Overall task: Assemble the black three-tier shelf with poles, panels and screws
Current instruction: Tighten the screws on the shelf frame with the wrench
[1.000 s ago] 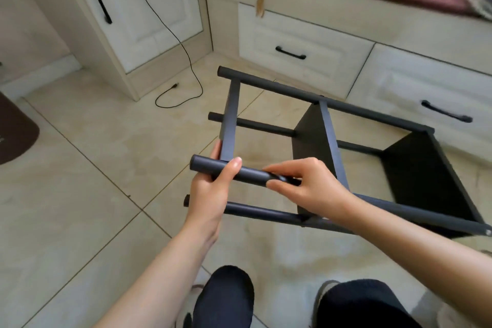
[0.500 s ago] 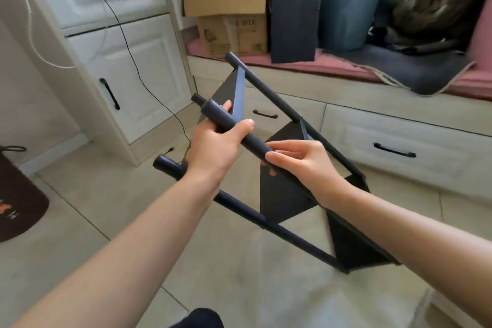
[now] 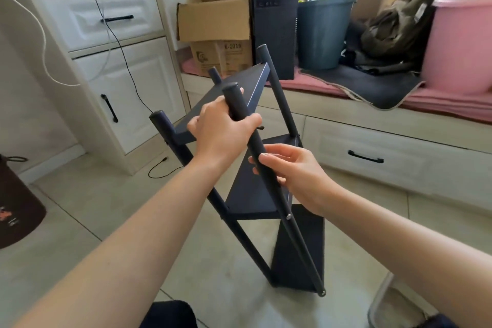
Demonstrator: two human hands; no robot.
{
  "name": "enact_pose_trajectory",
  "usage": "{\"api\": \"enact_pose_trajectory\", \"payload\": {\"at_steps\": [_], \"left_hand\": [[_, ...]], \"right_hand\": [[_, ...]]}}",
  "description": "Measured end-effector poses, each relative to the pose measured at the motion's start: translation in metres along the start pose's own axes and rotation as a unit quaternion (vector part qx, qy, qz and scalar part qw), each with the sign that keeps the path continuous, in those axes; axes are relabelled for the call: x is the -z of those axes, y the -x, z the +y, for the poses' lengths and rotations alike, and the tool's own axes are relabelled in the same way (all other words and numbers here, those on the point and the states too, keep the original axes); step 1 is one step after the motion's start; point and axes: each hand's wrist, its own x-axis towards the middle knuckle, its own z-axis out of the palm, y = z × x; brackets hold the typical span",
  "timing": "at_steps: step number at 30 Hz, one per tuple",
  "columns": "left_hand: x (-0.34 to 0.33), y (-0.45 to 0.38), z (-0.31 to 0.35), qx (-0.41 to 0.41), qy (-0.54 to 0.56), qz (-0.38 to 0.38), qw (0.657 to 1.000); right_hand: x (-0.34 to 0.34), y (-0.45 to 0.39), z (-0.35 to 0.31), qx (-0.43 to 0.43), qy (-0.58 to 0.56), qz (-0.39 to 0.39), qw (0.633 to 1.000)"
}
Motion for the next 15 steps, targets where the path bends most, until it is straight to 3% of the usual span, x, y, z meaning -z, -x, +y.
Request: {"api": "enact_pose_trajectory", "payload": {"at_steps": [6, 9, 15], "left_hand": [[-0.004, 0.031, 0.007, -0.068, -0.011, 0.026, 0.997], [-0.001, 0.040, 0.007, -0.120, -0.024, -0.001, 0.993], [0.014, 0.051, 0.011, -0.148, 0.033, -0.095, 0.984]], "right_hand": [[0.002, 0.032, 0.002, -0.017, -0.002, 0.023, 1.000], [0.011, 0.045, -0.002, -0.017, 0.022, 0.021, 0.999], [0.011, 0.064, -0.006, -0.028, 0.075, -0.001, 0.997]]}}
